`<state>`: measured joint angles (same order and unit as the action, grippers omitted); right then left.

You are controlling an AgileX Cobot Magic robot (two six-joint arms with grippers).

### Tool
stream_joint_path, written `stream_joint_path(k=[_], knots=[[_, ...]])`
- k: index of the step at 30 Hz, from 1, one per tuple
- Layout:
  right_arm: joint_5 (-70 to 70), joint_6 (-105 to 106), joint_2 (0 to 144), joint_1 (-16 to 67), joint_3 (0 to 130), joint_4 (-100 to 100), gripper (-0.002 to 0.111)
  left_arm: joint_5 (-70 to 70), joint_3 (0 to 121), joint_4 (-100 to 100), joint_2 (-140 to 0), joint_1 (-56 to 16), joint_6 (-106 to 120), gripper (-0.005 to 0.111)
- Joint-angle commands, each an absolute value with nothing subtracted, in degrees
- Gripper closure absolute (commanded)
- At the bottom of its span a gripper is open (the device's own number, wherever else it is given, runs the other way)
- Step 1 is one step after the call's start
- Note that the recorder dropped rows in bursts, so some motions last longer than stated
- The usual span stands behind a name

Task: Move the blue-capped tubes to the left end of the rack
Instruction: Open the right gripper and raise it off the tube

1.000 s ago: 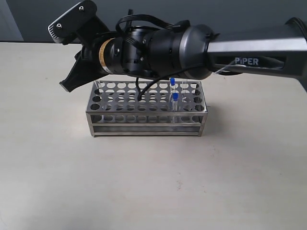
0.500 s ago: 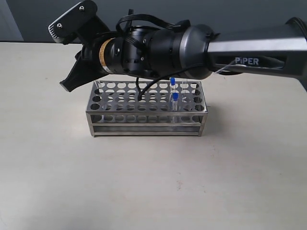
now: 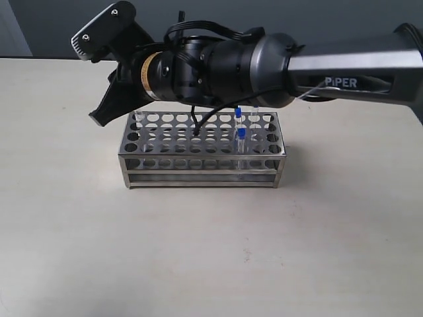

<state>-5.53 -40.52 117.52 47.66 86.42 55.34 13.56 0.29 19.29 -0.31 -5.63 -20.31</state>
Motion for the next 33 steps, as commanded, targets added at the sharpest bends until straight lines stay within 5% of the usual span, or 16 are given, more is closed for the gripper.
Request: stream_joint_path(k=[1, 33], knots=[[-3.9, -40.7, 117.5, 46.7, 86.1, 54.5, 0.109, 13.3, 0.1, 19.2, 0.0, -6.0, -20.4, 0.106], [-3.2, -40.9, 121.0, 46.3, 86.1, 52.0, 0.109, 13.3, 0.1, 19.2, 0.0, -6.0, -20.4, 0.106]])
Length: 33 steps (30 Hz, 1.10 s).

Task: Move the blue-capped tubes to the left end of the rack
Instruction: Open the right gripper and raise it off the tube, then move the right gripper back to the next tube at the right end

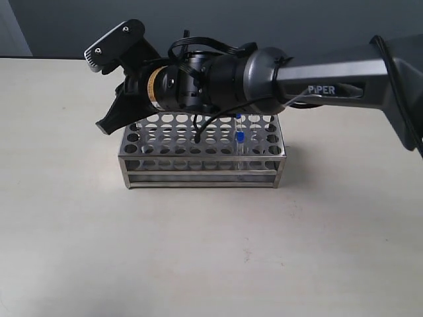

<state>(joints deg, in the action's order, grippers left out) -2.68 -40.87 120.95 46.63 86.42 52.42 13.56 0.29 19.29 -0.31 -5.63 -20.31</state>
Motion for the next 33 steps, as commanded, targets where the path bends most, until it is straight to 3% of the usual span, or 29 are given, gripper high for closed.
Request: stream_joint_path(k=[1, 14, 16, 17, 19, 20, 27, 33], knots=[[-3.2, -41.1, 121.0, 46.3, 86.1, 52.0, 0.109, 13.3, 0.1, 19.2, 0.0, -6.0, -20.4, 0.106], [-3.8, -42.0, 121.5, 46.3, 86.1, 52.0, 0.107, 13.3, 0.1, 19.1, 0.0, -6.0, -20.4, 0.106], [-3.8, -42.0, 121.5, 46.3, 86.1, 52.0, 0.096, 13.3, 0.1, 19.1, 0.0, -6.0, -20.4, 0.106], [-3.7, -42.0, 121.5, 46.3, 86.1, 52.0, 0.08, 13.3, 0.1, 19.1, 0.0, -6.0, -20.4, 0.106], [-3.9, -42.2, 121.5, 46.3, 86.1, 51.2, 0.061, 13.3, 0.1, 19.1, 0.0, -6.0, -20.4, 0.106], [-3.9, -42.2, 121.5, 46.3, 86.1, 50.4, 0.059, 13.3, 0.1, 19.1, 0.0, -6.0, -20.4, 0.106], [-7.1, -42.2, 119.8, 46.3, 86.1, 49.8, 0.062, 13.3, 0.1, 19.1, 0.0, -6.0, -20.4, 0.106], [-24.4, -41.9, 112.6, 46.3, 86.1, 49.4, 0.062, 13.3, 0.1, 19.1, 0.0, -6.0, -20.4, 0.106]])
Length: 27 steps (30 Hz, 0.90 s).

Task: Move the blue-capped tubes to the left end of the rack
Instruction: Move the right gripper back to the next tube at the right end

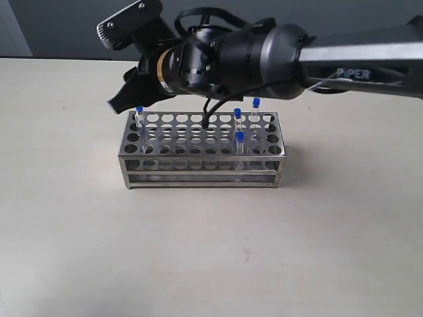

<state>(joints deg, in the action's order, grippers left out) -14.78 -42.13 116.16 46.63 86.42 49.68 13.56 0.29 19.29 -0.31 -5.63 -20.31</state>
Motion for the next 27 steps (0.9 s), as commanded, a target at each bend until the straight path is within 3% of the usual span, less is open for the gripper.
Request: stream_joint_path(k=[1, 9, 12, 18, 27], knots=[[-27.7, -41.4, 111.9, 46.3, 86.1, 49.6, 0.062, 13.3, 0.1, 19.1, 0.0, -6.0, -20.4, 0.106], [-52.1, -36.6, 110.3, 46.3, 84.3, 49.6, 0.063, 13.3, 0.1, 19.1, 0.0, -6.0, -20.4, 0.106], [-50.4, -37.5, 109.0, 46.3, 80.7, 49.5, 0.069, 13.3, 0.1, 19.1, 0.0, -6.0, -20.4, 0.106], [-43.9, -48.4, 103.1, 46.3, 70.4, 52.6, 0.093, 13.3, 0.1, 19.1, 0.0, -6.0, -20.4, 0.106], [-39.6, -61.7, 92.0, 46.3, 56.9, 58.4, 0.096, 13.3, 0.1, 19.1, 0.0, -6.0, -20.4, 0.106]])
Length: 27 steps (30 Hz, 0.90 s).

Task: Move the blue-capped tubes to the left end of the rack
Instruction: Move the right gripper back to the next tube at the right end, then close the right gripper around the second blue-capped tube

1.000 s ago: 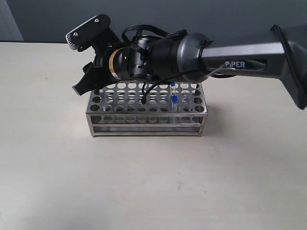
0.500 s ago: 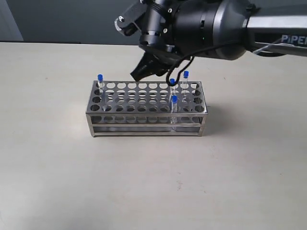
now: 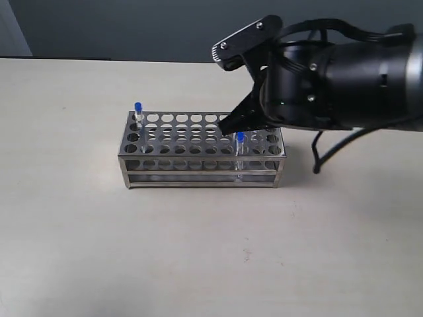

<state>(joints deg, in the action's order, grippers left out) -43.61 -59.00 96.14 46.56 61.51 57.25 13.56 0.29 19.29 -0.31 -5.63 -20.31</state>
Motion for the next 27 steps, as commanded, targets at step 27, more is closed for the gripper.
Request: stream_joint_path(k=[27], knots=[[-23.6, -61.7, 92.6, 46.3, 52.3, 57.7, 0.065, 13.3, 0.1, 19.1, 0.0, -6.0, -20.4, 0.106]])
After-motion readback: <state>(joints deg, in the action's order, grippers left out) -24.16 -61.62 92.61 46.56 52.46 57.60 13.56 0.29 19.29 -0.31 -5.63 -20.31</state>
